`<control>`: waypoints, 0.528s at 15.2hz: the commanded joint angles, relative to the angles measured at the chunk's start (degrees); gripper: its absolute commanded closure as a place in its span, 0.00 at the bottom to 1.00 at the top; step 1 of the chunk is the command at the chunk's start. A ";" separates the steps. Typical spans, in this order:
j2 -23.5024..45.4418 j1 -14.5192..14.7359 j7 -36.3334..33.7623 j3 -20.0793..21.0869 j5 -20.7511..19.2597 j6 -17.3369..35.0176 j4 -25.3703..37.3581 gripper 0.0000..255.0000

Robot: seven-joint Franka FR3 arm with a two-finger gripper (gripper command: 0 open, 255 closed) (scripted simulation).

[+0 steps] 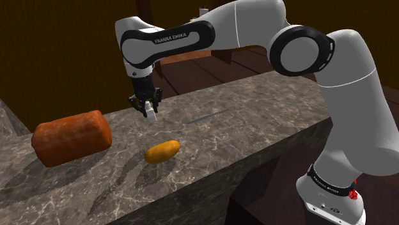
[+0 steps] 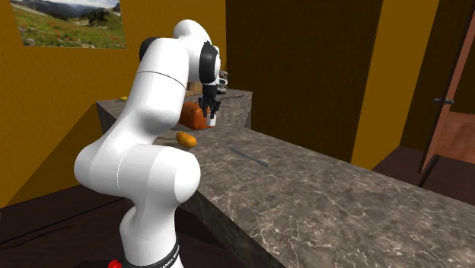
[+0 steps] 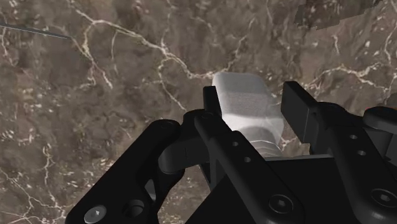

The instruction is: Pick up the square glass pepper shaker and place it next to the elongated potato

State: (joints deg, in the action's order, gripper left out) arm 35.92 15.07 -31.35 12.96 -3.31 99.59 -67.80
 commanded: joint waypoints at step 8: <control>0.88 -0.37 0.23 -0.19 -0.18 6.48 -5.61 1.00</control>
State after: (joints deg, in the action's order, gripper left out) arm 36.77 14.73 -31.12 12.78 -3.47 105.24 -72.65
